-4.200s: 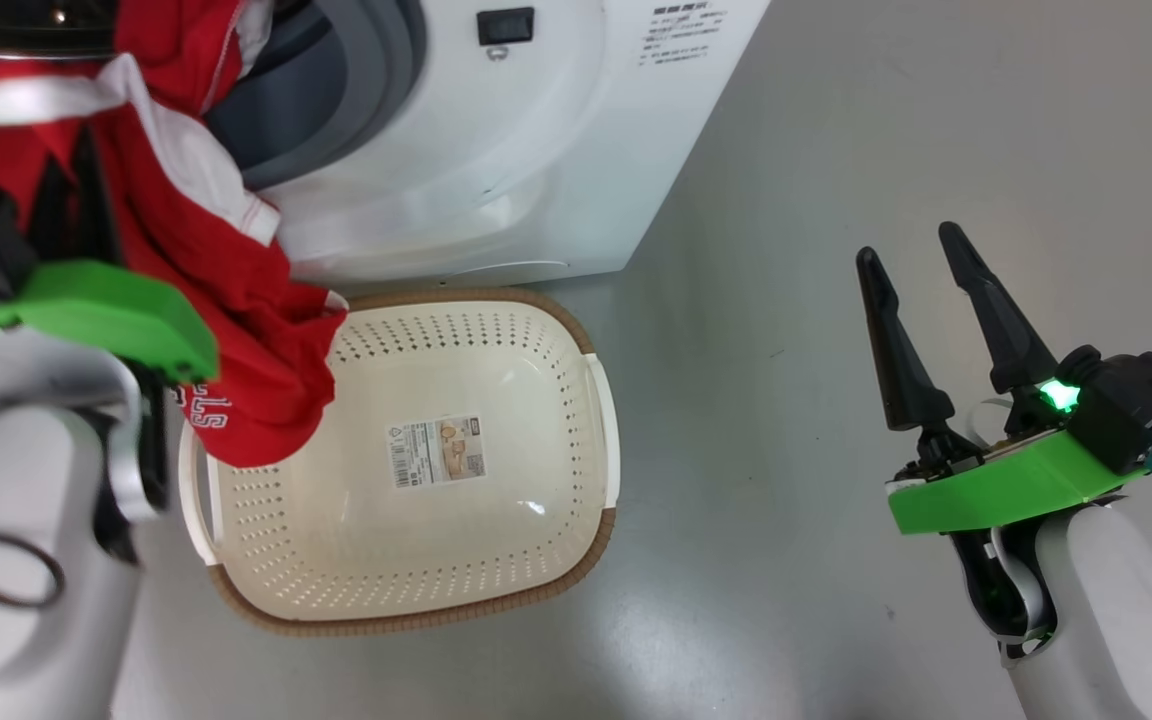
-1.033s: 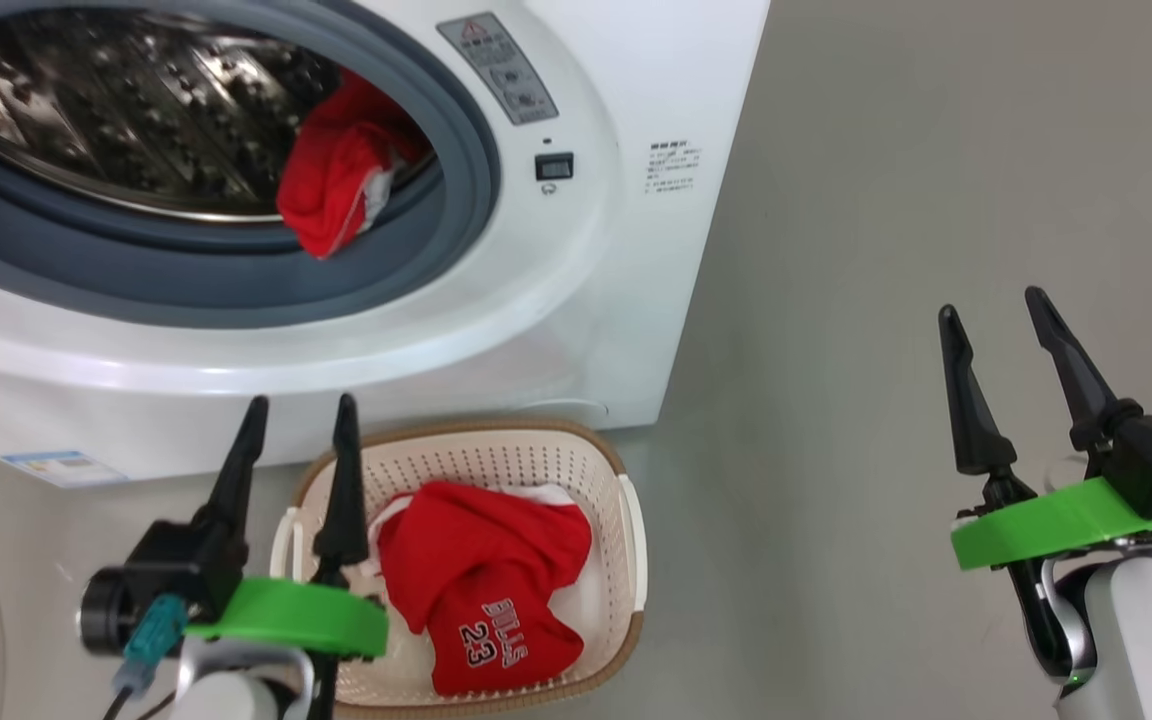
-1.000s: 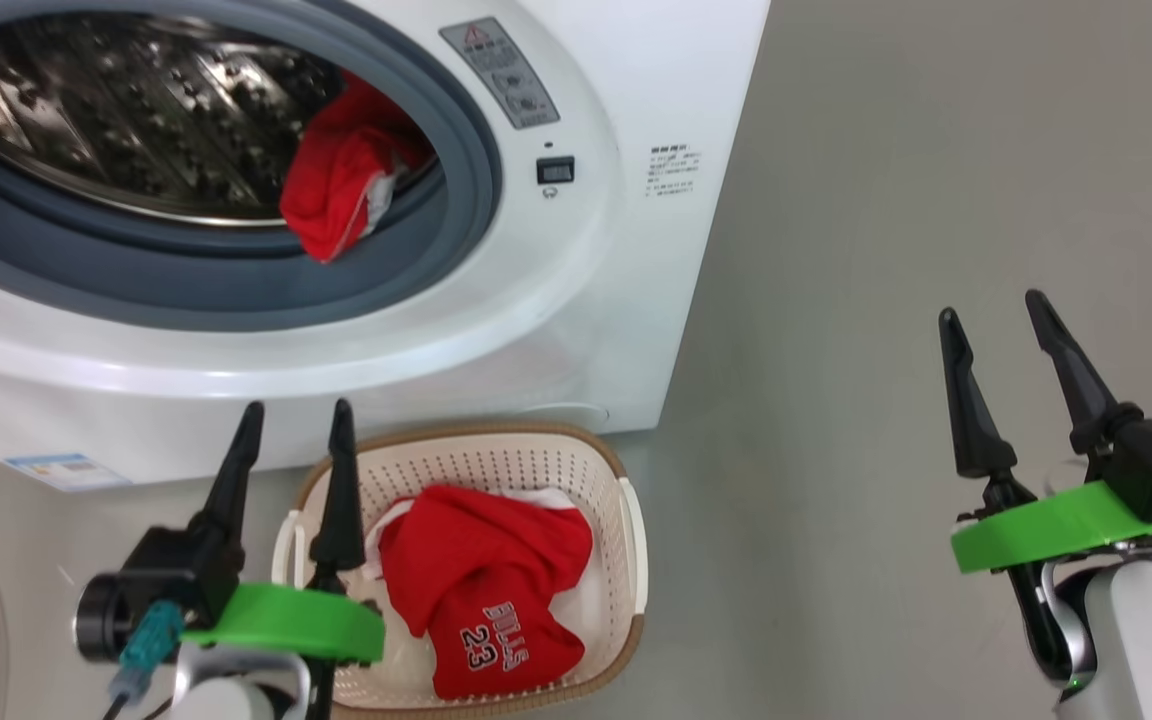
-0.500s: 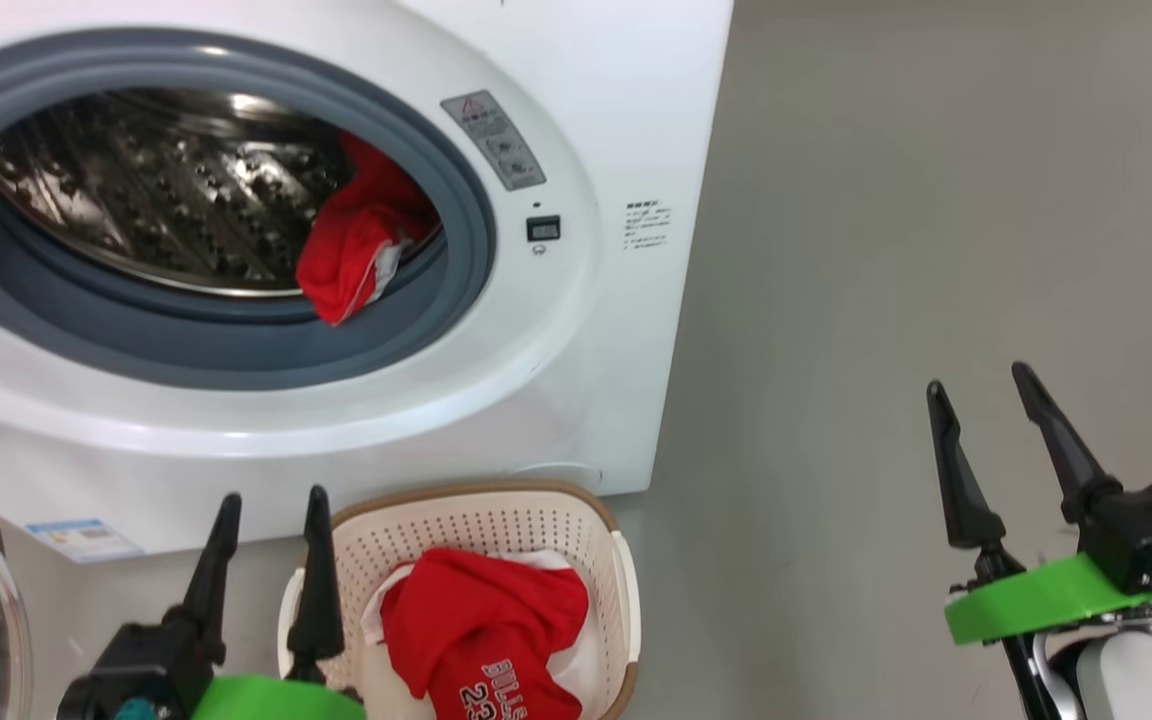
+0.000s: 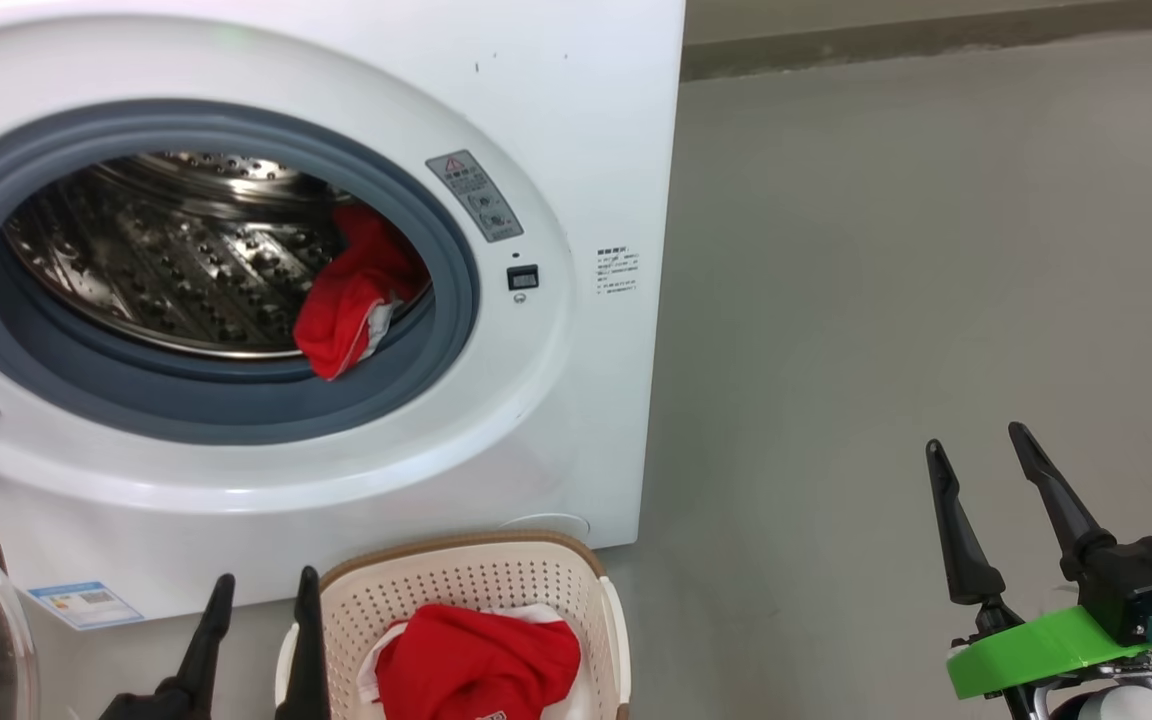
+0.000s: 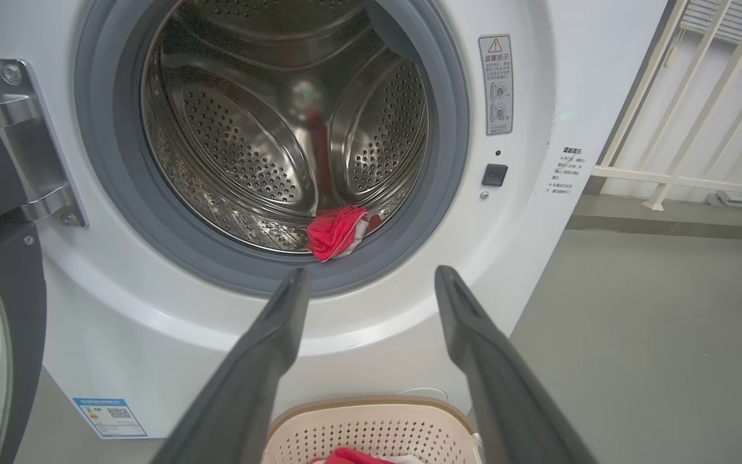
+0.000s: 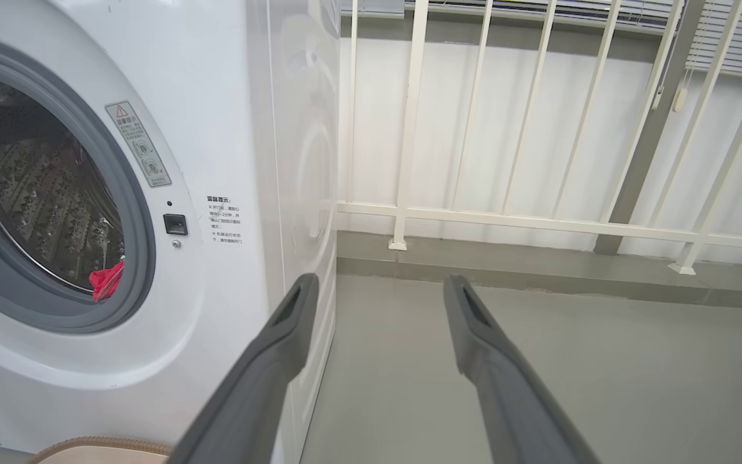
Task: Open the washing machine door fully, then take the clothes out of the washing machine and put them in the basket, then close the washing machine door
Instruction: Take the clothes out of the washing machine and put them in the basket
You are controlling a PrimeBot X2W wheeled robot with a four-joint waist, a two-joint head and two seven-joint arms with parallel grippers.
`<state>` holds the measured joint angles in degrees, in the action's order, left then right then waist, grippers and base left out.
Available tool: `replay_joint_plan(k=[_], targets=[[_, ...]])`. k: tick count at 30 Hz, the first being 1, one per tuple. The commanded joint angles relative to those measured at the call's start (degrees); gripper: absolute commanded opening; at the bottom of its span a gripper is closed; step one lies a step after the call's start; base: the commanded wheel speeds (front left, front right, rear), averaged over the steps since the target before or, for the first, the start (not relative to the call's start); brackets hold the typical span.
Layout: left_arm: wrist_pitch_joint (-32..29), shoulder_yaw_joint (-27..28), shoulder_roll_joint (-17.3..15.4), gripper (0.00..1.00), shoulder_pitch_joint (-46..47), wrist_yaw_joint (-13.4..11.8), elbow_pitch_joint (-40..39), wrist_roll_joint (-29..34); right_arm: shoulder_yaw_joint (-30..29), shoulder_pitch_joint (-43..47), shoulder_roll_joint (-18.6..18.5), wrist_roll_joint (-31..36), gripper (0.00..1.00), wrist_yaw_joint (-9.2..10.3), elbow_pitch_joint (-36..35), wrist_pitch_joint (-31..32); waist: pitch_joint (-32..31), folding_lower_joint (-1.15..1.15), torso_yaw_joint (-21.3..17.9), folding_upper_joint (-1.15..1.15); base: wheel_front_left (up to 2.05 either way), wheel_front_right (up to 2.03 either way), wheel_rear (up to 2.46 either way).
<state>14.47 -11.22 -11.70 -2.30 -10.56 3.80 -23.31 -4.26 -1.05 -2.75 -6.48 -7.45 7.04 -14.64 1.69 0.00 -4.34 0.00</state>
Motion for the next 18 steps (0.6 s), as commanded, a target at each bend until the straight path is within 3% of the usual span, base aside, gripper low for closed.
replay_joint_plan(k=[1, 18], targets=[[0.47, 2.36, -1.12, 1.00, 0.92, 0.10, -1.57, -0.50, 1.01, -0.44, -0.28, 0.49, 1.00, -0.03, -1.75, -0.36, -0.39, 0.00, -0.14, 0.00, 0.00, 0.00, 0.00], [0.49, 1.61, -0.40, 1.00, 1.95, 0.09, -1.26, -0.92, 0.59, -0.85, -0.18, 0.05, 1.00, -0.03, -2.59, -0.36, 1.82, 0.00, 0.13, 0.00, 0.00, 0.00, 0.00]])
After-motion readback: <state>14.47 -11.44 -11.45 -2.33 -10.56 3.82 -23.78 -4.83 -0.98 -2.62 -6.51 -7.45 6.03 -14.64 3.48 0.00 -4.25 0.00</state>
